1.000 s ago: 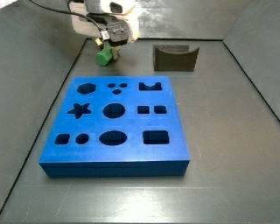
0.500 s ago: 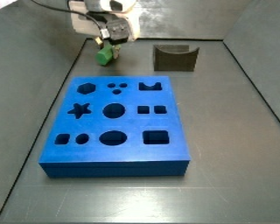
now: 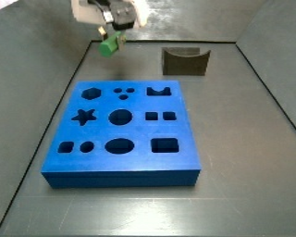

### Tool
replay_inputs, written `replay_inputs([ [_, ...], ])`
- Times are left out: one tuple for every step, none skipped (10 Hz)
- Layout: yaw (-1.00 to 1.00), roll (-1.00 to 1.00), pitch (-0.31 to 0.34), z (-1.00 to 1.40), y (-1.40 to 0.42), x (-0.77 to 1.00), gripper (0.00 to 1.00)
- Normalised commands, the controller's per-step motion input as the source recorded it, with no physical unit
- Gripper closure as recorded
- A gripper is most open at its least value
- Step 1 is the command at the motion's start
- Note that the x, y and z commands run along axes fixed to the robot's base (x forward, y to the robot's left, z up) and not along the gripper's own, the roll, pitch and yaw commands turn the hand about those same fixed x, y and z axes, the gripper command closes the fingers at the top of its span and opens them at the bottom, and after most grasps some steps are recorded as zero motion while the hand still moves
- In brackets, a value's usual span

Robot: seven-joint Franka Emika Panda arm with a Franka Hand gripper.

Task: Pick up the hexagon object. Move up. Place the hexagon object on the fixture. Regrasp the hexagon object. Move to above the board. Insert the hexagon object.
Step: Move up, then place the hexagon object on the fixture.

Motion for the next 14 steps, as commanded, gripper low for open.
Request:
replay_inputs([
  [-0.03,0.06,0.054,0.28,0.01,-0.03,1.00],
  [0.00,0.00,0.000,1.00,0.00,0.00,1.00],
  [0.01,0.01,-0.007,1.00,0.00,0.01,1.00],
  [0.01,0.01,0.019,1.00,0.00,0.00,1.00],
  [0.00,0.02,0.040,1.00,0.01,-0.01,1.00],
  [0.00,0.03,0.045,1.00,0.01,-0.02,1.00],
  [-0.01,0.05,0.052,1.00,0.01,-0.02,1.00],
  [-0.01,0.06,0.055,1.00,0.02,-0.02,1.00],
  [-0.01,0.07,0.062,0.92,0.02,-0.02,1.00],
  [-0.01,0.08,0.070,0.79,0.03,-0.02,1.00],
  [-0.01,0.09,0.079,0.66,0.03,-0.02,1.00],
  [0.00,0.09,0.089,0.48,0.03,-0.01,1.00],
  [0.01,0.09,0.099,0.30,0.02,0.00,1.00],
  [0.01,0.09,0.100,0.21,0.02,0.00,1.00],
])
